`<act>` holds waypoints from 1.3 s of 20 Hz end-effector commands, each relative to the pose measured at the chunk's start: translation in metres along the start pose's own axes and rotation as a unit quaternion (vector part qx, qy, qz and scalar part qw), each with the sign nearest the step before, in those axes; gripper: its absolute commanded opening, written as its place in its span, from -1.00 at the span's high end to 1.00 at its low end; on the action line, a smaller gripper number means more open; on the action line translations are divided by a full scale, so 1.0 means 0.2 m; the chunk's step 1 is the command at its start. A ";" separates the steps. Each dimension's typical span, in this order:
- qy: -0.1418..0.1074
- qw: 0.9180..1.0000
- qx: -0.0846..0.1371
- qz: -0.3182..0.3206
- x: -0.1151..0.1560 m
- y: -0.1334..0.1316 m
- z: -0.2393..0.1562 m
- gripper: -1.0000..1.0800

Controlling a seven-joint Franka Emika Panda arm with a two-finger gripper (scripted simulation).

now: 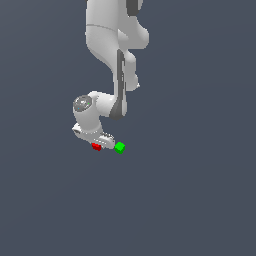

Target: Stack the red cube on top of the green cube.

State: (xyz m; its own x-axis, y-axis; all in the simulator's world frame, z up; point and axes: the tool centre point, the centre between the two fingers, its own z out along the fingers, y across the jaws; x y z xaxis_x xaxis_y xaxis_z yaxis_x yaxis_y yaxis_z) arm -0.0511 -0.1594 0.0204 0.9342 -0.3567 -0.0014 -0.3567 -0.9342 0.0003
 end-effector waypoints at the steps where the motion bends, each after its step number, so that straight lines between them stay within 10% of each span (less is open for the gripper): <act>1: 0.001 1.000 0.000 0.000 0.00 0.00 0.00 1.00; 26: 0.001 1.000 0.000 0.000 -0.01 0.00 -0.36 1.00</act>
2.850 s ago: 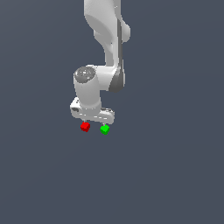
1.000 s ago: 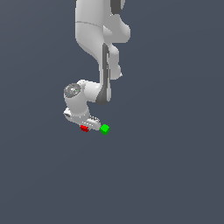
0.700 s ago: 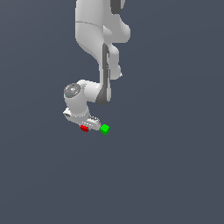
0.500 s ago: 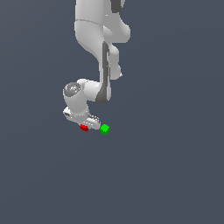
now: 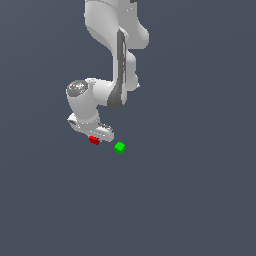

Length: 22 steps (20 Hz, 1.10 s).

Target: Stack the red cube on top of the green cube.

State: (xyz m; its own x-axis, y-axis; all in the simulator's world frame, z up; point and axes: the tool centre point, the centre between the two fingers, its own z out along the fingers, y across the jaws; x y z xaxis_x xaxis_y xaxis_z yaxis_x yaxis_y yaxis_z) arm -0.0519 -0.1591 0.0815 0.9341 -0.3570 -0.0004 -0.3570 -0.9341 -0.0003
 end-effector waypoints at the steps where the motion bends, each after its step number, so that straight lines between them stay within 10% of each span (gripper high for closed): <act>1: 0.000 1.000 0.000 0.000 0.00 0.00 -0.08 1.00; 13: 0.001 1.000 0.000 0.000 0.00 -0.02 -0.18 1.00; 22: 0.000 1.000 0.000 0.000 -0.07 -0.28 -0.05 1.00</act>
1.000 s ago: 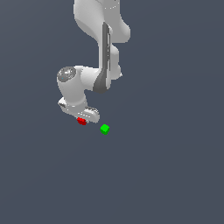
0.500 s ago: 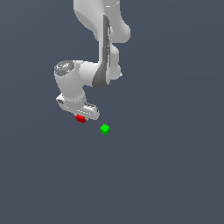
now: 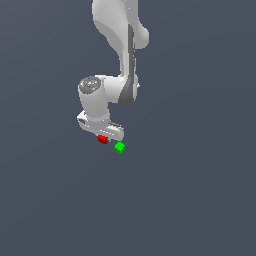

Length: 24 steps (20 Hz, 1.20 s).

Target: Stack the red cube on top of the green cube.

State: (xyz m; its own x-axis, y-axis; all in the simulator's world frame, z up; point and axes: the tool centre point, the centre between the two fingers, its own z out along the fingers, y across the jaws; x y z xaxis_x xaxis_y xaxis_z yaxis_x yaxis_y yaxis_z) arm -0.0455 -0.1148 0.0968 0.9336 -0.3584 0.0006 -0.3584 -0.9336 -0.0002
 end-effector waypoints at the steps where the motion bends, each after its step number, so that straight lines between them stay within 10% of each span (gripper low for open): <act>1: 0.000 1.000 0.000 -0.001 -0.03 -0.11 0.05 1.00; 17: 0.000 1.000 0.000 -0.001 -0.07 -0.37 0.17 1.00; 18: 0.000 1.000 0.000 -0.001 -0.07 -0.37 0.17 -0.92; 24: 0.000 1.000 0.000 -0.001 -0.07 -0.37 0.17 -0.92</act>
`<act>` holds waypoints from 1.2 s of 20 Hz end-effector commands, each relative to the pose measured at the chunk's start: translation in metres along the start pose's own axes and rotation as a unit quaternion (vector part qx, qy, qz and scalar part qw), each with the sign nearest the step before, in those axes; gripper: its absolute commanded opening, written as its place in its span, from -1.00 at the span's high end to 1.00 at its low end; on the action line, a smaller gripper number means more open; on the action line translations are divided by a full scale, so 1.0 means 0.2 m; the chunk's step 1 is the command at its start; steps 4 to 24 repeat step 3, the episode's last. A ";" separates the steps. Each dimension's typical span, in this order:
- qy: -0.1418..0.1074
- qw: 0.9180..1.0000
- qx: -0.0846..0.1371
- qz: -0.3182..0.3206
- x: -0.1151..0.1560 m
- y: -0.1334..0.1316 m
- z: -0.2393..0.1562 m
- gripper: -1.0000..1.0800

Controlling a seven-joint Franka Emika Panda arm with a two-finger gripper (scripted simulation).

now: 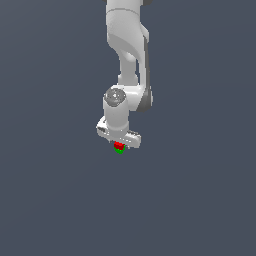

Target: Stack the red cube on top of the green cube.

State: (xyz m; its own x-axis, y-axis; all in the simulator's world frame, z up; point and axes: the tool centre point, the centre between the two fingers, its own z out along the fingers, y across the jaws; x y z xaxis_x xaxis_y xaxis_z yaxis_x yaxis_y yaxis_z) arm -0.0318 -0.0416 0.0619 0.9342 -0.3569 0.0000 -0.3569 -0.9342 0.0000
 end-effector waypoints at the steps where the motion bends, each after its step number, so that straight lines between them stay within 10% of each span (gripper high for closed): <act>1: 0.000 1.000 0.000 0.000 0.00 0.00 0.00 -0.92; 24: 0.000 1.000 0.000 0.000 0.00 0.00 0.00 -0.92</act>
